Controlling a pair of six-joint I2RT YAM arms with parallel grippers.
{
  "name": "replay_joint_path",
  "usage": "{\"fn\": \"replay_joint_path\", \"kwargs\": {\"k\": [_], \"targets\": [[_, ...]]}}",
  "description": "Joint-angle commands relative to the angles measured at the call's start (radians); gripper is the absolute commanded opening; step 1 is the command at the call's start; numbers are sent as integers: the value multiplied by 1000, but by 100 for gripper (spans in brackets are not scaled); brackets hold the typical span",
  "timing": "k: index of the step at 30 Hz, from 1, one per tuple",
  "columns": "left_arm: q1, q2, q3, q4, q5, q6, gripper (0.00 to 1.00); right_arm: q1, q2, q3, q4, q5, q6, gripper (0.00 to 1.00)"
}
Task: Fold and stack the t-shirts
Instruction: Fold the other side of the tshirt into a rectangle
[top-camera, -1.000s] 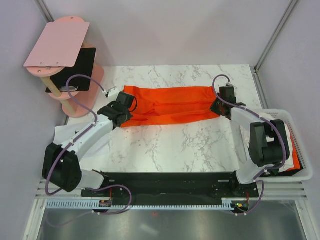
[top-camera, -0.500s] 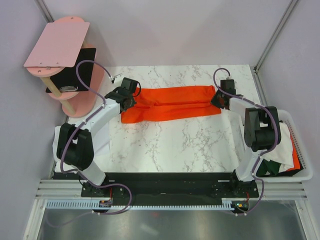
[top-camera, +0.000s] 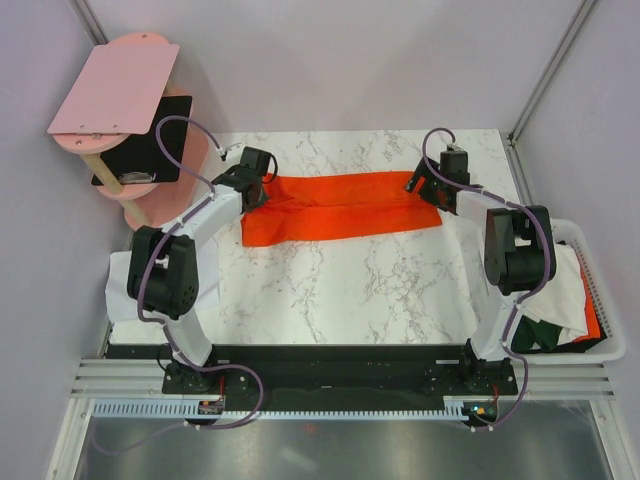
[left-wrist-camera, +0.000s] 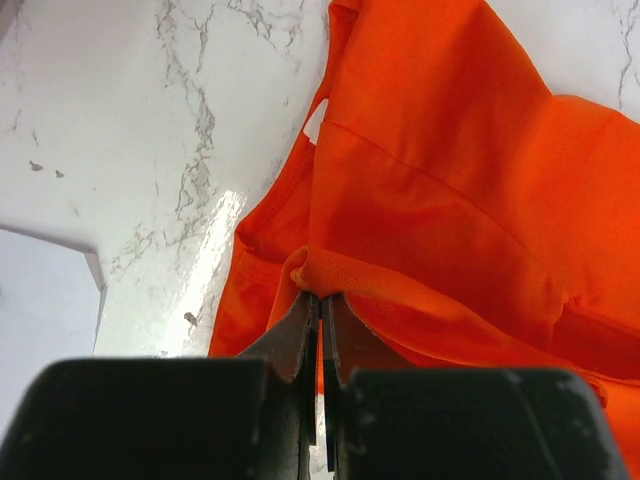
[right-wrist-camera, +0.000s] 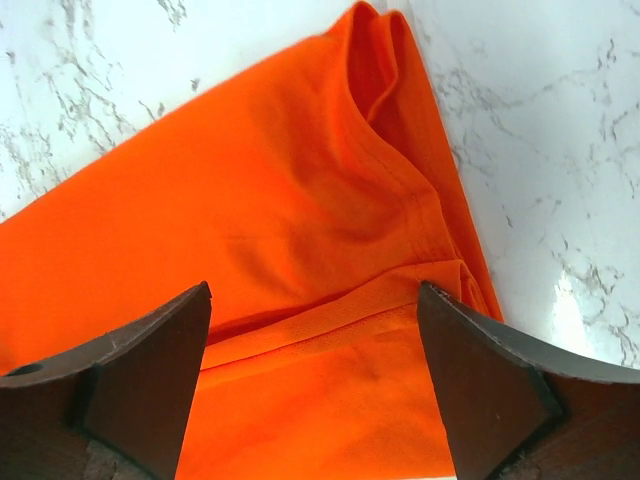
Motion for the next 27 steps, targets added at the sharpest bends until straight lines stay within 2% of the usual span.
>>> {"fn": "replay_joint_path", "kwargs": {"k": [1,8,21,23,25,26,27], "targets": [[25,60,92,72,1,54,2,-3,-34,35,95,-14,-28,92],[48,176,207,83,10,77,2,-3,-73,-28,161,-45,-43,98],[82,377,455,49,56,117,2,-1,-104,-27,152,-50,-88,98],[86,423,497,26,65,121,5,4,-121,-31,144,-43,-102,98],[88,451,561,-15,75,132,28,11,-133,-27,132,-13,-118,98],[88,452,569,-20,75,134,82,20,-147,-25,116,1,-138,98],[86,442,557,-18,72,134,97,30,-156,-24,110,21,-149,98]]}}
